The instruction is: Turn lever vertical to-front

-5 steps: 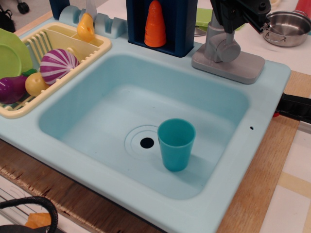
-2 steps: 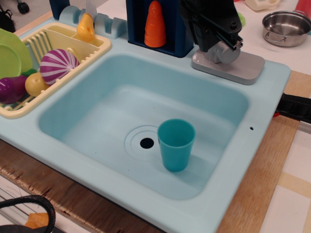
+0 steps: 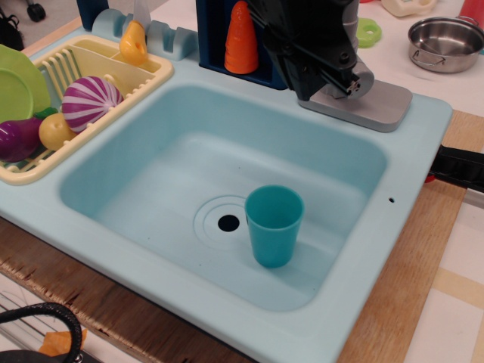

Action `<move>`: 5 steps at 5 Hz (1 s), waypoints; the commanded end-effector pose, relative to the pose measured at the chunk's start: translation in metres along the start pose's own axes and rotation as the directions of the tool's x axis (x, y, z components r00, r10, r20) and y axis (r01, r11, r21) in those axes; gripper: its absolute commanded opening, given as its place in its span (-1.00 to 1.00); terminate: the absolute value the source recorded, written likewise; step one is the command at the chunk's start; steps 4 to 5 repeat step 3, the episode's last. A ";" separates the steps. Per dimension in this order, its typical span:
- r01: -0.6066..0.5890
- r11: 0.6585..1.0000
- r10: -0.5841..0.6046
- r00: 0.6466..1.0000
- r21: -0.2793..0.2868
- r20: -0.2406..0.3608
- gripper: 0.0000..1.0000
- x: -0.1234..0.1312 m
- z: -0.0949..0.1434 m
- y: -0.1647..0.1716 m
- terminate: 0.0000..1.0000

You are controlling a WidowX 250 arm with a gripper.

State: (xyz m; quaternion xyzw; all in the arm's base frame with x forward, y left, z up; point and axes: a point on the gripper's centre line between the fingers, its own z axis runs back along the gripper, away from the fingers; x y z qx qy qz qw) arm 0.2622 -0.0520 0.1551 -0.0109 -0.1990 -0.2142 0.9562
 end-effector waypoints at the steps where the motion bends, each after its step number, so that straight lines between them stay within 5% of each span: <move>1: -0.027 0.997 0.019 0.993 -0.067 -0.118 -1.00 -0.034 -0.009 -0.011 -1.00; 2: -0.027 0.997 0.019 0.993 -0.067 -0.118 1.00 -0.034 -0.009 -0.011 -1.00; 3: -0.027 0.997 0.019 0.993 -0.067 -0.118 1.00 -0.034 -0.009 -0.011 1.00; 5: -0.027 0.997 0.019 0.993 -0.067 -0.118 1.00 -0.034 -0.009 -0.011 1.00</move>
